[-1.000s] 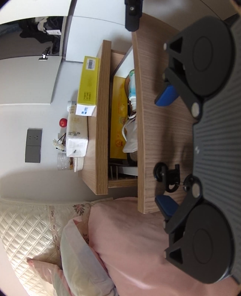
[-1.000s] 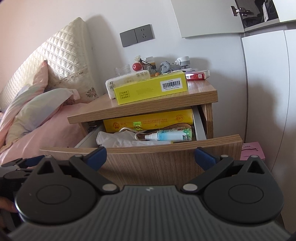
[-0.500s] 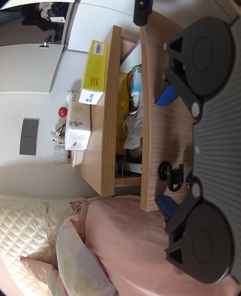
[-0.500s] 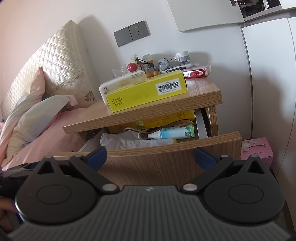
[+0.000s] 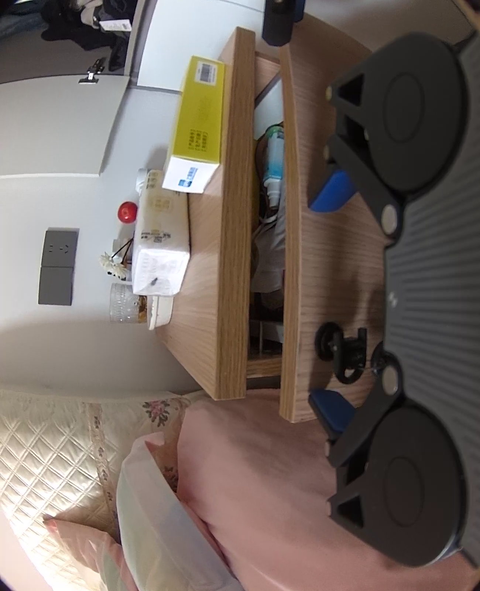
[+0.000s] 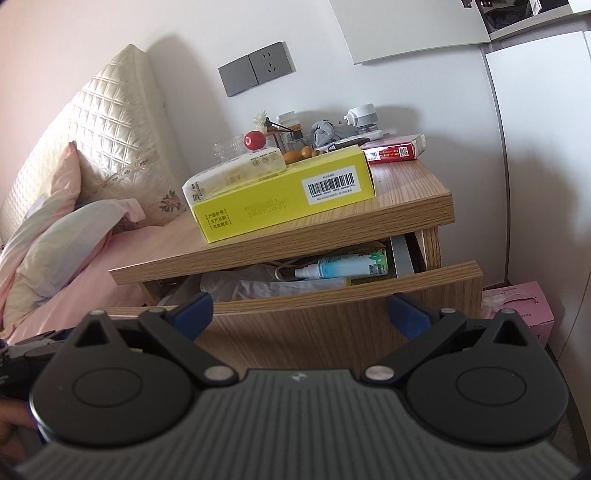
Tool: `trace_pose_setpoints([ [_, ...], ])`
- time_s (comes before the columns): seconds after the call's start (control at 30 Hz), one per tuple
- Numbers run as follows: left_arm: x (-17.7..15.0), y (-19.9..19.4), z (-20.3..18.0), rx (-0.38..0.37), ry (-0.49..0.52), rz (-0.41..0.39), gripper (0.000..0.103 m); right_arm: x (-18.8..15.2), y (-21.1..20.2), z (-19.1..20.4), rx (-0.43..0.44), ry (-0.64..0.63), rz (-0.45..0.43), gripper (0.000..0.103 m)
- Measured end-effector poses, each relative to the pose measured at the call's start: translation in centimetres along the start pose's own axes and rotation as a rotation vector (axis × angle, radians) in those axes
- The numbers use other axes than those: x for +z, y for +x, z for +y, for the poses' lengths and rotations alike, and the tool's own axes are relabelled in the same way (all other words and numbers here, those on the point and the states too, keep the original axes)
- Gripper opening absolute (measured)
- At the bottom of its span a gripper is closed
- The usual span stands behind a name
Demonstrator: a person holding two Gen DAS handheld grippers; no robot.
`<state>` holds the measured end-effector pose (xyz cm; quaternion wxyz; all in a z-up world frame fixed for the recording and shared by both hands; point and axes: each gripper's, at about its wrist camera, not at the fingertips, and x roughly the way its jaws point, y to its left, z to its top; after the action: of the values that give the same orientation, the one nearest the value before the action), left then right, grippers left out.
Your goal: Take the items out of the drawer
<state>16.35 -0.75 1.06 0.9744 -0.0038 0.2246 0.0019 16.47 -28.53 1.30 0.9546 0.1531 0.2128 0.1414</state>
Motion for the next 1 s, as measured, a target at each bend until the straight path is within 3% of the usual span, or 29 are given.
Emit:
trace_pose_setpoints([
  [0.2,-0.1,1.0,-0.4,0.015,0.052,-0.017,0.103,-0.2,0.9,0.2,-0.024,-0.015,-0.038,0.103],
  [0.53,0.2,2.2,-0.5,0.016,0.046,-0.040,0.103,-0.1,1.8,-0.6,-0.017,0.015,-0.088,0.103],
  [1.0,0.2,3.3,-0.5,0.002,0.062,-0.072,0.103,-0.1,3.6,0.1,-0.012,-0.023,-0.092,0.102],
])
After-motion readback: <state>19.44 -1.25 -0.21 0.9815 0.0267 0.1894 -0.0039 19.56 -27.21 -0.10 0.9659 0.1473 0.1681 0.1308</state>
